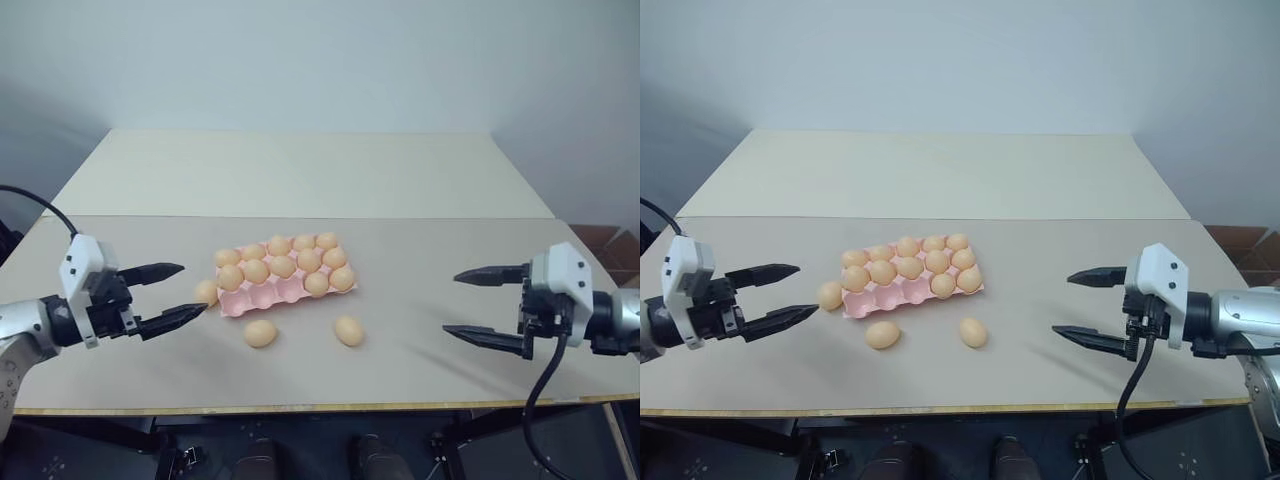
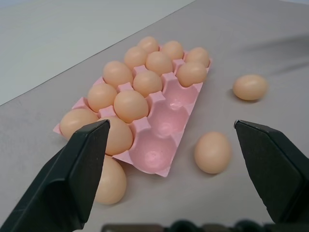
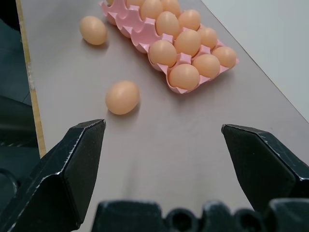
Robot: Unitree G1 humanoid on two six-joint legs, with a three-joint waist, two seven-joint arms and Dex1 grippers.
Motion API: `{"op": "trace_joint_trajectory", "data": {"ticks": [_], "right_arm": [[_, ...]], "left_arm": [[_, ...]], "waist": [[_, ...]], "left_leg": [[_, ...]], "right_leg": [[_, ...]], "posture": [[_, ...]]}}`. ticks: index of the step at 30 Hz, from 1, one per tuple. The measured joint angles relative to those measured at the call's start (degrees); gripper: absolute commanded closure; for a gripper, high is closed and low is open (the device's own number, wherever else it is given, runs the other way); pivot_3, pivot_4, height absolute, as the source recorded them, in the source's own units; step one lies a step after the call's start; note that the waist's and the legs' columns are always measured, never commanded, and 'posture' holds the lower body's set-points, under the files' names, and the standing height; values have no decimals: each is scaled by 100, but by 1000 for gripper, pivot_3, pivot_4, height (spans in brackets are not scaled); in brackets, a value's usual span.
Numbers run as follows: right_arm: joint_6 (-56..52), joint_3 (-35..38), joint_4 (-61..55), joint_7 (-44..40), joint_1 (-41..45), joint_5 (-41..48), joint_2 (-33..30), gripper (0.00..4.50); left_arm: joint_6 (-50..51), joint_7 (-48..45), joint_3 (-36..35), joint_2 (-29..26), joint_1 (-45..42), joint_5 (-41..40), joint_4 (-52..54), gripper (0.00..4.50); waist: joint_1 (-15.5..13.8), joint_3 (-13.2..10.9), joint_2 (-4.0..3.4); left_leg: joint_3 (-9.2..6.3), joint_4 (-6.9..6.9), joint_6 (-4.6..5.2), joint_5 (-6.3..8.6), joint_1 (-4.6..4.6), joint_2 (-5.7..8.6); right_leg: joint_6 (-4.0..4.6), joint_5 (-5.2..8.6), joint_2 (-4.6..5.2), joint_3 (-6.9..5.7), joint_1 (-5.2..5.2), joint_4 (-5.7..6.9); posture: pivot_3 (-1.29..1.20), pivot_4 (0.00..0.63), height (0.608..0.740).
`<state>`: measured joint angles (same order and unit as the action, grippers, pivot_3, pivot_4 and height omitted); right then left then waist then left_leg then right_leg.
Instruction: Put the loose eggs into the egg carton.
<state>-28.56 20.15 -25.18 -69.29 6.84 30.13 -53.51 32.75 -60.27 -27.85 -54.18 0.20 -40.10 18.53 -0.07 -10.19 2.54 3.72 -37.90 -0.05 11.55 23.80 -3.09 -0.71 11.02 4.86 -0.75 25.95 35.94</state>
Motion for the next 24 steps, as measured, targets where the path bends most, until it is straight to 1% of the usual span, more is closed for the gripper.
{"op": "trace_joint_trajectory", "data": {"ticks": [3,8,12,14,18,21,24], "right_arm": [[27,-423,-77,196,213,-68,76,25],[86,-1899,-152,795,614,-871,424,25],[-96,-2969,82,1426,1211,-1630,987,25],[-254,-3446,281,1676,1374,-1963,1211,25],[-373,-3967,621,1856,1593,-2355,1424,25],[-459,-4155,866,1977,1758,-2561,1627,610],[-462,-4169,980,1994,1794,-2607,1729,1614]], "left_arm": [[1,15,2,2,-11,-4,20,0],[2,58,21,3,-37,-30,72,0],[3,70,51,2,-69,-35,77,0],[3,73,61,0,-82,-33,80,0],[3,69,62,-2,-69,-24,80,0],[3,66,59,-3,-39,-23,80,0],[2,66,57,-4,-15,-23,83,0]], "waist": [[20,0,1],[22,0,1],[45,2,3],[53,2,3],[37,2,3],[47,2,3],[57,2,3]], "left_leg": [[0,0,0,0,0,-1],[2,0,0,0,3,1],[2,0,0,0,5,0],[3,0,0,0,7,1],[3,0,0,-1,13,3],[3,0,1,-1,12,2],[2,0,1,-1,9,2]], "right_leg": [[0,0,0,0,0,0],[0,0,1,1,5,0],[1,0,0,1,8,5],[0,0,0,1,10,5],[0,-1,1,1,11,2],[0,-1,1,0,11,6],[0,-1,0,-2,11,8]], "posture": [[0,150,740],[0,150,740],[0,150,740],[0,150,740],[0,150,740],[0,150,740],[0,150,740]]}}
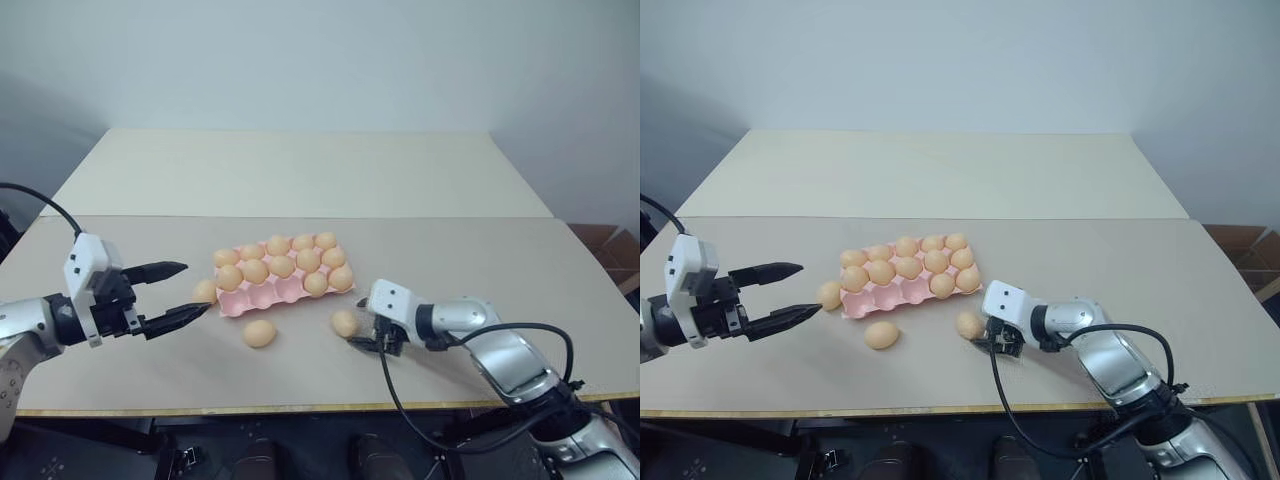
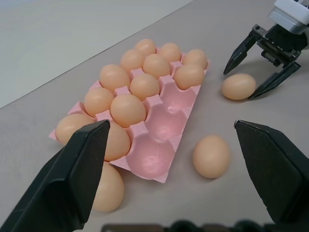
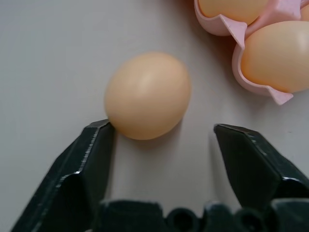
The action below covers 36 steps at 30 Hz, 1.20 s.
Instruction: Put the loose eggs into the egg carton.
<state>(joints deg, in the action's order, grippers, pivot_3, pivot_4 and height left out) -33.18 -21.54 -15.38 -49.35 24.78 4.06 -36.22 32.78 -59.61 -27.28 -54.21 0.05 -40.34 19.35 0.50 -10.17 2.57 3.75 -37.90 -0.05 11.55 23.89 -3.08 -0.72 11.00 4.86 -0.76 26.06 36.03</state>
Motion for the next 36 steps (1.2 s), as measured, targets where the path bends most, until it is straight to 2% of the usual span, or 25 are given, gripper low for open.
{"op": "trace_joint_trajectory", "data": {"ticks": [8,14,17,19,28,36], "right_arm": [[-62,19,-154,-72,7,114,85,4467],[-147,202,-330,-205,10,302,-29,4467],[-147,257,-363,-295,8,331,-161,3896],[-149,309,-387,-334,6,409,-210,3292],[-225,793,-1088,-568,-161,974,-395,66],[-77,907,-1106,-714,-274,1117,-489,25]], "left_arm": [[-2,0,-52,0,95,0,0,0],[-12,-6,-52,0,95,6,0,0],[-20,-12,-52,0,95,28,-1,0],[-23,-15,-52,0,95,57,-2,0],[-23,-21,-53,0,91,74,-2,0],[-23,-61,-53,0,66,74,-4,0]], "waist": [[13,0,0],[7,0,0],[11,0,1],[11,0,1],[13,1,2],[12,1,2]], "left_leg": [[0,0,0,0,-2,-1],[0,0,0,0,-1,0],[0,0,0,0,-1,0],[0,0,0,0,-2,-1],[-1,0,0,0,-2,-1],[-1,0,0,0,-1,0]], "right_leg": [[0,0,0,0,-1,2],[0,0,0,0,-1,0],[0,0,0,0,-1,1],[0,0,0,0,-1,2],[-1,0,0,0,-1,1],[0,0,0,0,-1,-1]], "posture": [[0,150,740],[0,150,740],[0,150,740],[0,150,740],[0,150,740],[0,150,740]]}}
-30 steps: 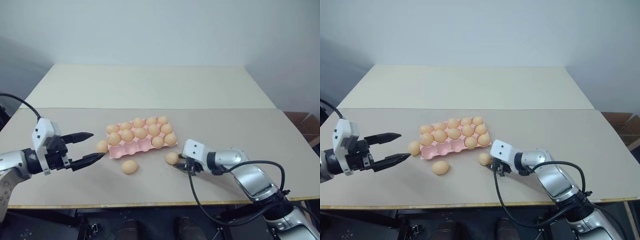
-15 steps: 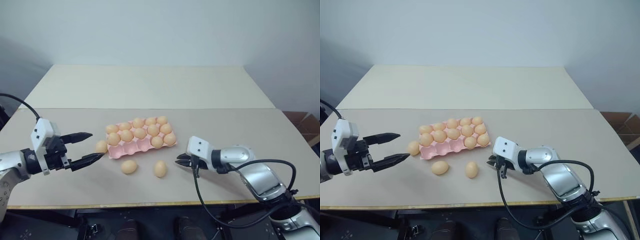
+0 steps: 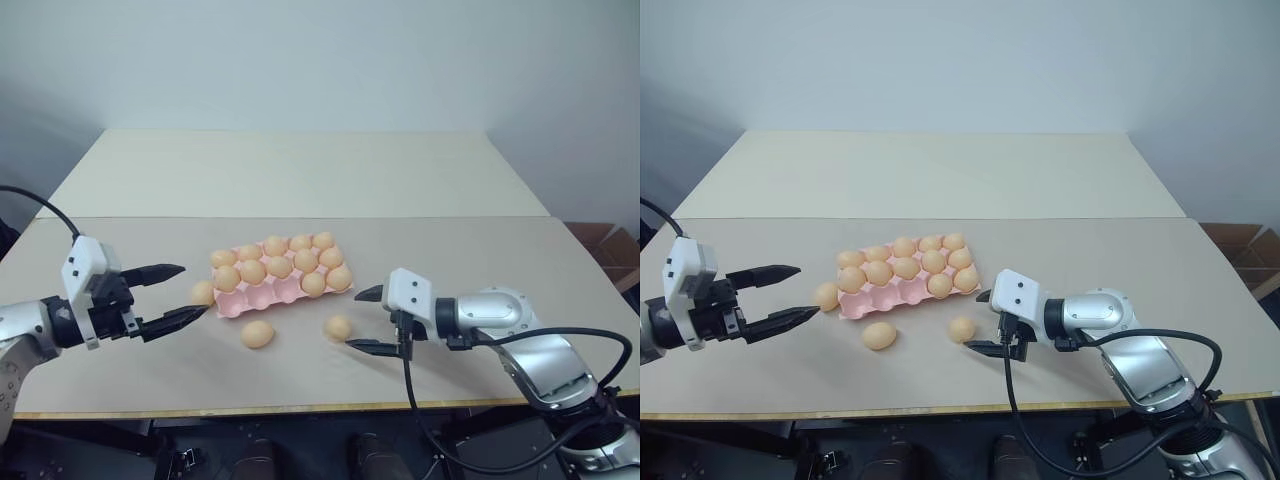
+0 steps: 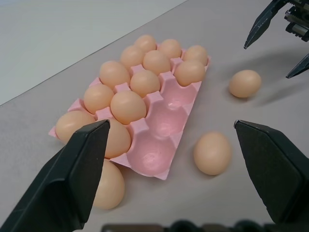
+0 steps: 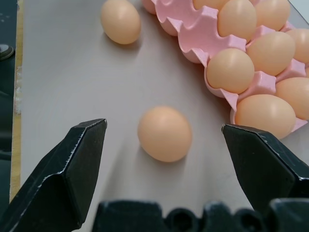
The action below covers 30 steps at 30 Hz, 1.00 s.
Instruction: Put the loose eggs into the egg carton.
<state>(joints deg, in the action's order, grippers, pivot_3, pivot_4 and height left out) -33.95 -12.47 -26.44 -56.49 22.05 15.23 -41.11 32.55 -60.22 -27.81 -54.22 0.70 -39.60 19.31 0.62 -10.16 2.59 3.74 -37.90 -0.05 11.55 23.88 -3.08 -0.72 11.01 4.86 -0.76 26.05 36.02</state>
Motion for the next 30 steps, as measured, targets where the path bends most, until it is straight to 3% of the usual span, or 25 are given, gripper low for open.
{"op": "trace_joint_trajectory", "data": {"ticks": [5,16,30], "right_arm": [[412,523,120,-354,-195,249,-321,25],[844,637,301,-750,-340,376,-585,25],[1080,-5,754,-428,-228,-255,-157,25]], "left_arm": [[1,-12,-9,0,17,1,-1,0],[2,-3,-9,0,5,0,-1,0],[6,-4,-9,-1,3,0,2,0]], "waist": [[-15,1,1],[-4,1,2],[3,1,2]], "left_leg": [[1,0,0,0,-2,0],[1,0,0,0,-3,0],[1,0,0,0,-3,0]], "right_leg": [[0,0,0,0,-3,-1],[1,0,0,1,-2,0],[0,0,0,1,-2,0]], "posture": [[0,150,740],[0,150,740],[0,150,740]]}}
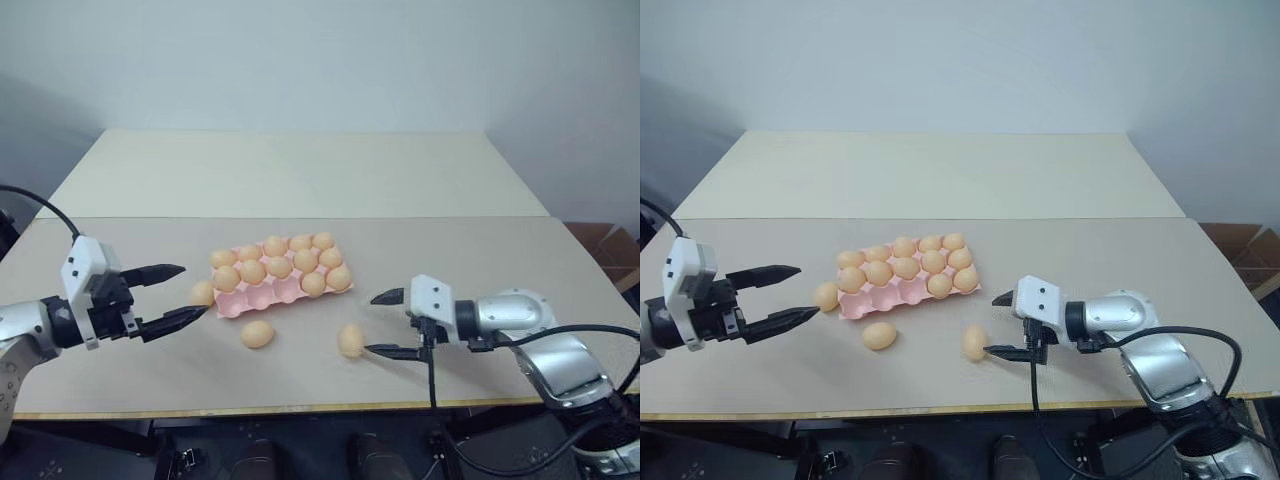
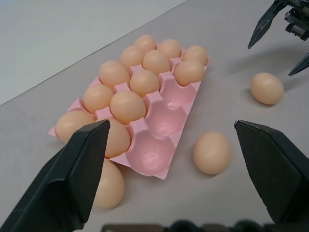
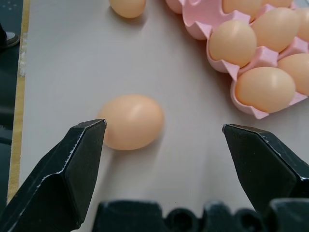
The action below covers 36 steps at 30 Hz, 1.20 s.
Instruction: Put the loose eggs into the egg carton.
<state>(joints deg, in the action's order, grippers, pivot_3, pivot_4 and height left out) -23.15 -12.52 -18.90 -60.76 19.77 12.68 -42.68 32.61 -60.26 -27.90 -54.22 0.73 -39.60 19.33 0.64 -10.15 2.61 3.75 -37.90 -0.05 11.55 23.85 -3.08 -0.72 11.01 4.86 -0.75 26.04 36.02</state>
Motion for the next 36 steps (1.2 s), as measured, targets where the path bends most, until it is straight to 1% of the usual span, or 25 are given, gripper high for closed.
{"op": "trace_joint_trajectory", "data": {"ticks": [10,16,25,31,36], "right_arm": [[56,-675,243,173,56,-463,528,25],[56,-768,458,270,327,-640,773,25],[55,-755,463,211,238,-669,756,25],[54,-590,411,122,206,-504,605,25],[54,-539,411,122,208,-459,595,25]], "left_arm": [[13,1,-40,-2,78,-2,5,0],[15,1,-55,-13,105,-4,16,0],[24,0,-171,-29,156,-11,80,0],[24,-2,-170,-30,147,-11,86,0],[22,-4,-164,-30,98,-6,77,0]], "waist": [[3,0,1],[5,1,1],[1,1,1],[3,1,1],[3,1,1]], "left_leg": [[0,0,0,0,0,0],[0,0,0,0,-1,0],[0,0,0,0,-1,0],[0,0,0,0,-1,0],[0,0,0,0,-1,0]], "right_leg": [[0,0,0,1,0,2],[0,0,0,-1,0,3],[0,0,0,-1,0,3],[0,0,0,-1,0,3],[0,0,0,-1,0,3]], "posture": [[0,150,740],[0,150,740],[0,150,740],[0,150,740],[0,150,740]]}}
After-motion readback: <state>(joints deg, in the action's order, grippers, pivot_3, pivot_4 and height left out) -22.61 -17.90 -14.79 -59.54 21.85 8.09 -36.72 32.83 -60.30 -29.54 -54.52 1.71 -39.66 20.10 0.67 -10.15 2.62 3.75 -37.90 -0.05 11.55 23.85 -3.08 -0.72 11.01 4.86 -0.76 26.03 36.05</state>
